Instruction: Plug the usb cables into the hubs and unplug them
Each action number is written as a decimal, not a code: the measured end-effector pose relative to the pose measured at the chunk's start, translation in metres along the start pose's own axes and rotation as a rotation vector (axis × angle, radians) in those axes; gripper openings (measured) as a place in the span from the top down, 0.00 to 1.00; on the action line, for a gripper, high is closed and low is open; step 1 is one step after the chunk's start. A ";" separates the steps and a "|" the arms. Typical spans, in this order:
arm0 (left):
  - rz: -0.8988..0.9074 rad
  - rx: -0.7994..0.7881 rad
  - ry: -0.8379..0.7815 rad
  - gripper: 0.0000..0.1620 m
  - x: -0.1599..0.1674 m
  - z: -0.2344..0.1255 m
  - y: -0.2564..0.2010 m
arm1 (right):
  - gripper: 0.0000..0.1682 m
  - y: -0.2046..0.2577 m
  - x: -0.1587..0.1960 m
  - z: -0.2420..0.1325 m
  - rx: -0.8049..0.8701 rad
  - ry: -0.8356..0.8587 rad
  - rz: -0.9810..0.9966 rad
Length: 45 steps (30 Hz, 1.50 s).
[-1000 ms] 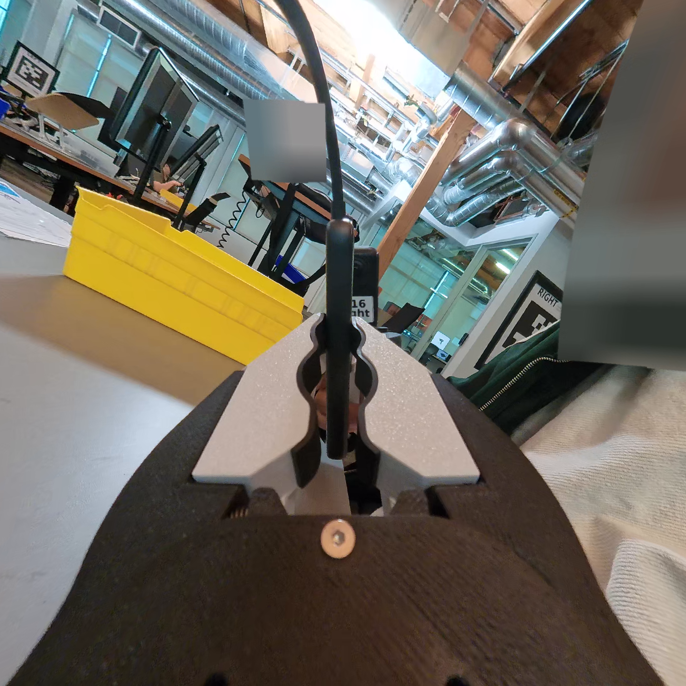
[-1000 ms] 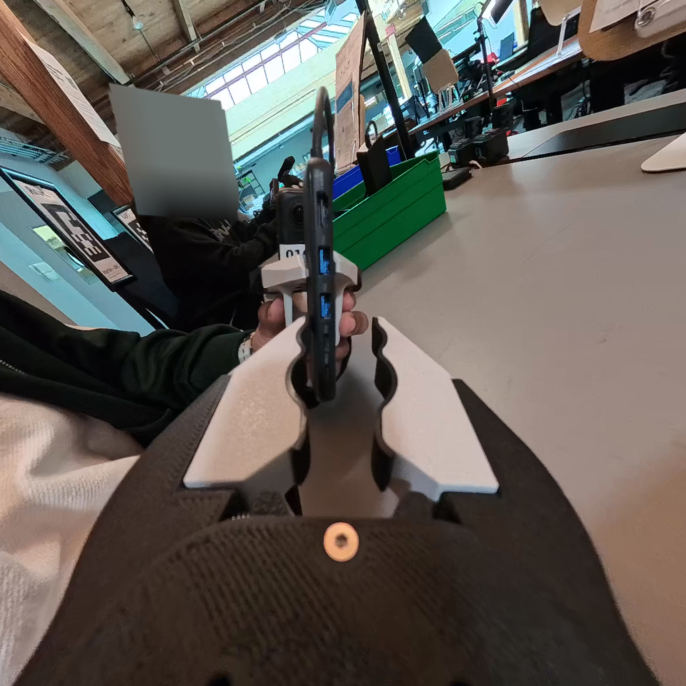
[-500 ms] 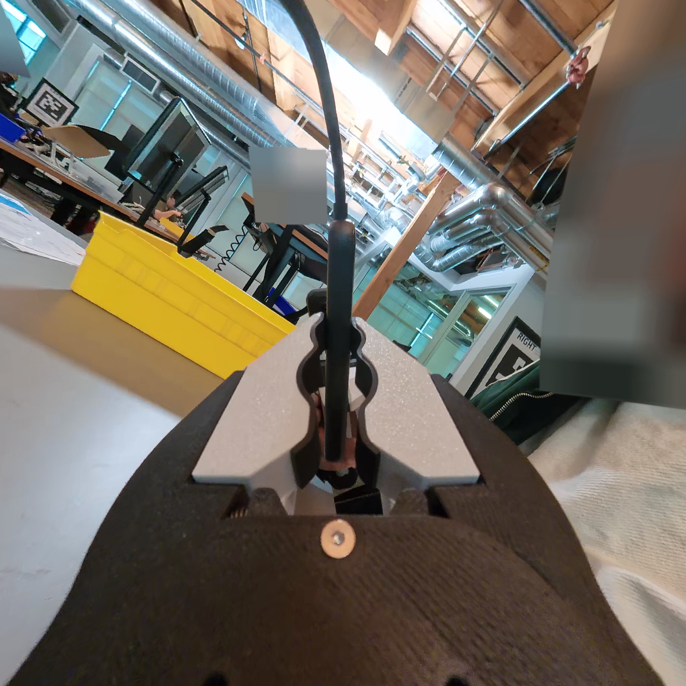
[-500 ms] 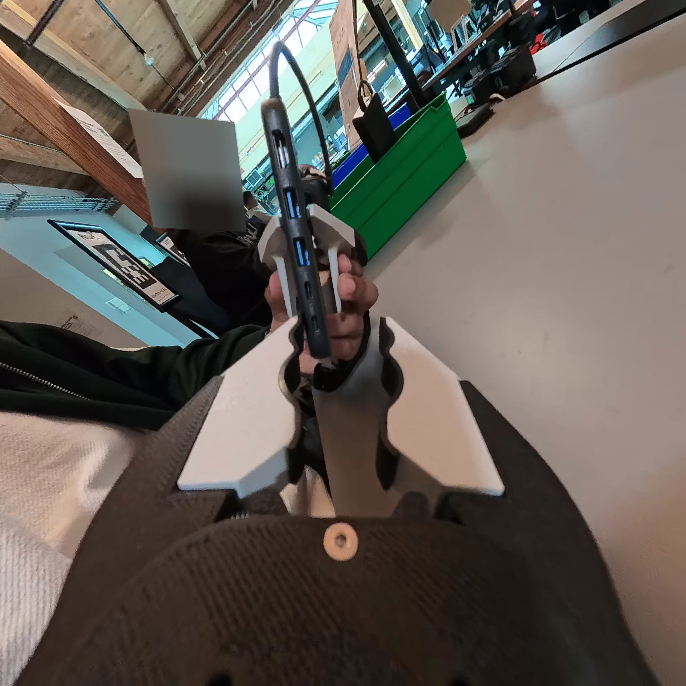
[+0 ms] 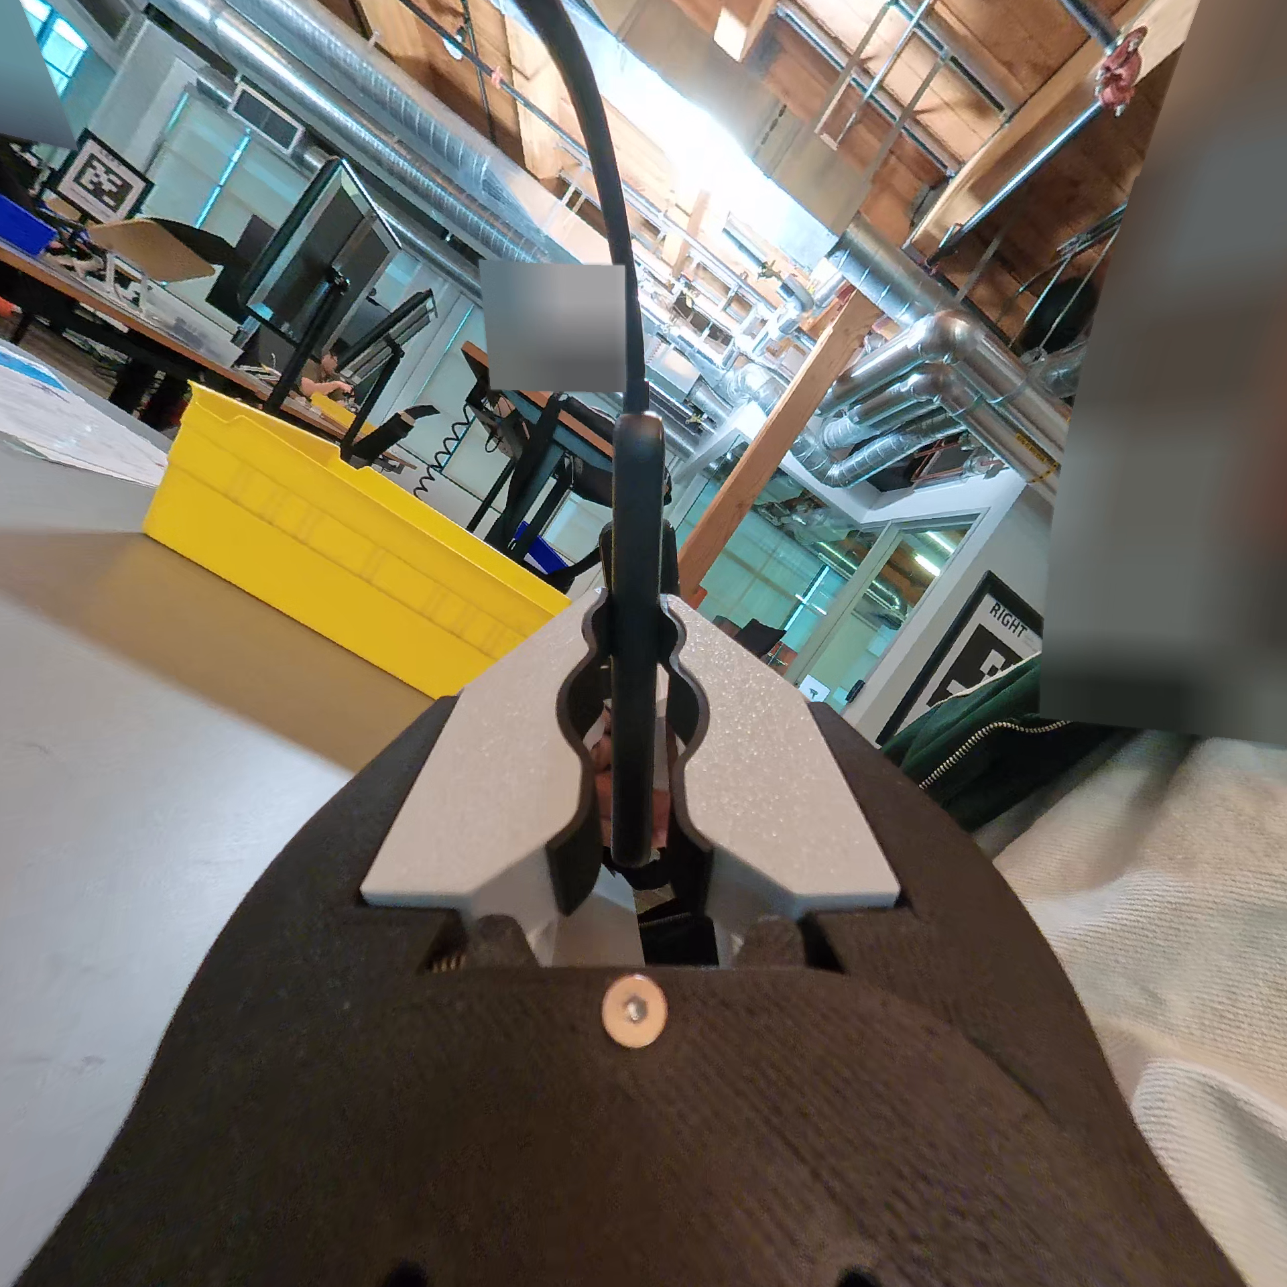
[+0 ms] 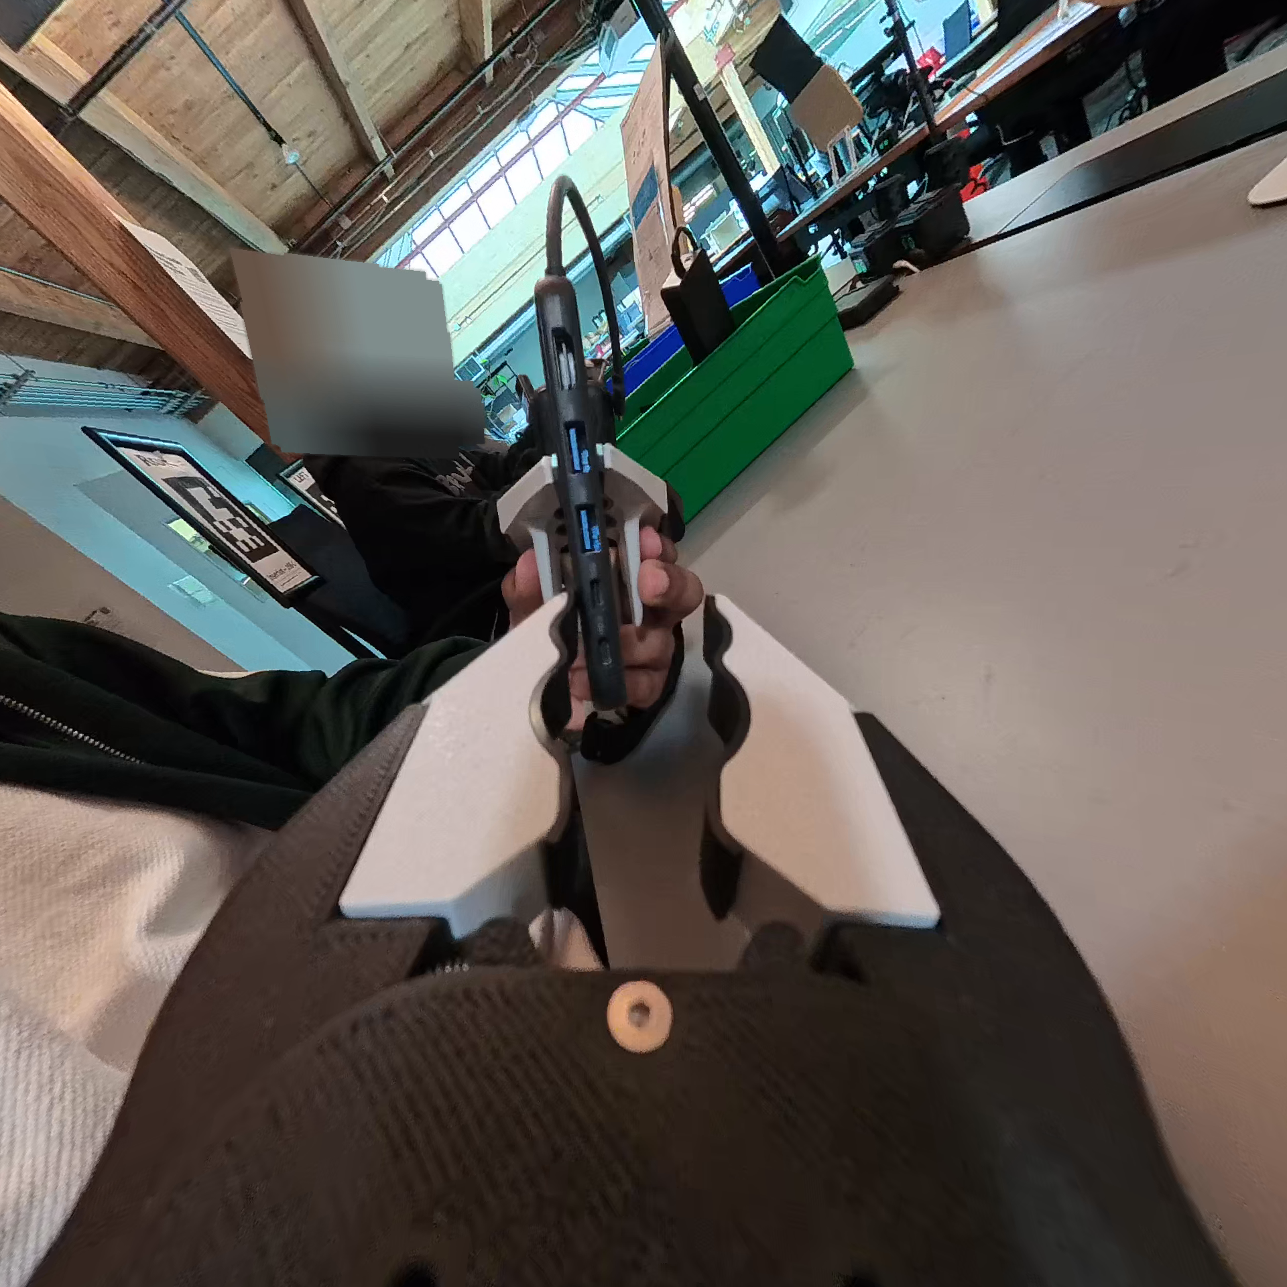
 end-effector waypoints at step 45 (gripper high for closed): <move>-0.162 0.067 -0.226 0.95 -0.024 -0.019 0.011 | 0.81 0.002 -0.002 -0.002 0.023 -0.013 -0.050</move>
Point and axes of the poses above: each gripper's, where its closed fingertips meet, z out along the fingers, x out of its underside, y = z × x across the jaws, the point moved 6 cm from there along -z, back along the fingers, and after that the axes turned 7 degrees about z, right-handed, at the moved point
